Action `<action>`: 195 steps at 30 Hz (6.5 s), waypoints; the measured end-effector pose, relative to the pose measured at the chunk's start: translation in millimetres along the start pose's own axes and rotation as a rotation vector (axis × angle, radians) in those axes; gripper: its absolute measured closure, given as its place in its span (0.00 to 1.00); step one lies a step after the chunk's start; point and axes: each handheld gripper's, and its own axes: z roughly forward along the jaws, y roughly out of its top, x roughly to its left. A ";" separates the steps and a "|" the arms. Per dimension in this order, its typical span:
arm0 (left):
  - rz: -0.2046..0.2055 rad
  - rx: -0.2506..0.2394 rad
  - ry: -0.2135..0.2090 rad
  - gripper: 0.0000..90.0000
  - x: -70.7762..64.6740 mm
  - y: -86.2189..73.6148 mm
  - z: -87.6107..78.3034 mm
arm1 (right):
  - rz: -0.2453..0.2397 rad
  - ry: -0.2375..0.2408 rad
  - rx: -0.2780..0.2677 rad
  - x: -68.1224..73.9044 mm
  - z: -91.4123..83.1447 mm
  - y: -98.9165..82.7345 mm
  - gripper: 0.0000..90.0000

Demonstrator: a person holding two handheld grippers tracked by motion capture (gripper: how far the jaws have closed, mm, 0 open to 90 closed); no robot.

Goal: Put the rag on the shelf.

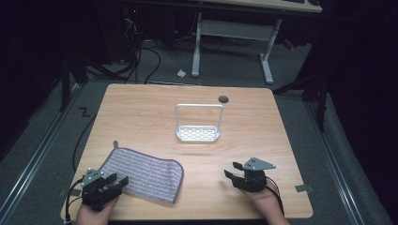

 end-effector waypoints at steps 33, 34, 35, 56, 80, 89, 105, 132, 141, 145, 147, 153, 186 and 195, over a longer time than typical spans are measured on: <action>0.189 0.120 0.031 1.00 -22.3 -9.5 7.1 | -0.199 0.171 0.044 91.0 76.1 64.0 1.00; 0.188 0.119 0.029 1.00 -21.9 -9.6 7.3 | -0.210 0.175 0.045 96.1 84.2 68.8 1.00; 0.183 0.119 0.024 1.00 -20.9 -9.4 7.8 | -0.223 0.177 0.061 104.2 100.1 75.1 1.00; 0.209 0.109 -0.065 0.99 -51.3 21.9 65.4 | -0.193 0.169 0.133 96.7 25.2 3.3 1.00; 0.232 0.158 -0.239 0.77 -96.2 -5.9 45.0 | -0.165 0.164 0.147 99.2 53.2 22.2 0.96; 0.315 0.165 -0.258 0.75 -117.3 -5.7 43.0 | -0.093 0.156 0.109 89.8 28.5 19.7 0.90; 0.339 0.159 -0.290 0.67 -128.1 0.1 66.9 | -0.092 0.056 0.164 60.9 63.6 33.7 0.91; 0.220 0.116 -0.364 0.58 -136.5 37.1 100.0 | 0.029 0.033 0.098 24.0 13.5 1.9 0.88; 0.185 0.120 -0.236 0.57 -148.2 53.1 152.3 | 0.021 0.009 0.060 18.8 14.6 3.6 0.71; 0.196 0.108 -0.220 0.70 -150.6 51.7 153.7 | 0.046 0.006 0.064 13.4 23.9 11.0 0.65; 0.206 0.098 -0.210 0.77 -151.9 49.7 153.8 | 0.065 -0.020 0.065 8.6 32.0 16.1 0.62; 0.202 0.106 -0.215 0.86 -151.9 49.0 153.3 | 0.120 -0.067 0.110 -3.6 52.9 26.6 0.52; 0.234 -0.088 -0.199 0.95 -163.6 35.1 115.8 | -0.012 -0.147 -0.029 36.6 34.6 21.5 0.91; 0.241 -0.245 -0.202 0.95 -173.2 44.5 75.1 | -0.109 -0.185 -0.205 59.6 2.8 36.3 0.91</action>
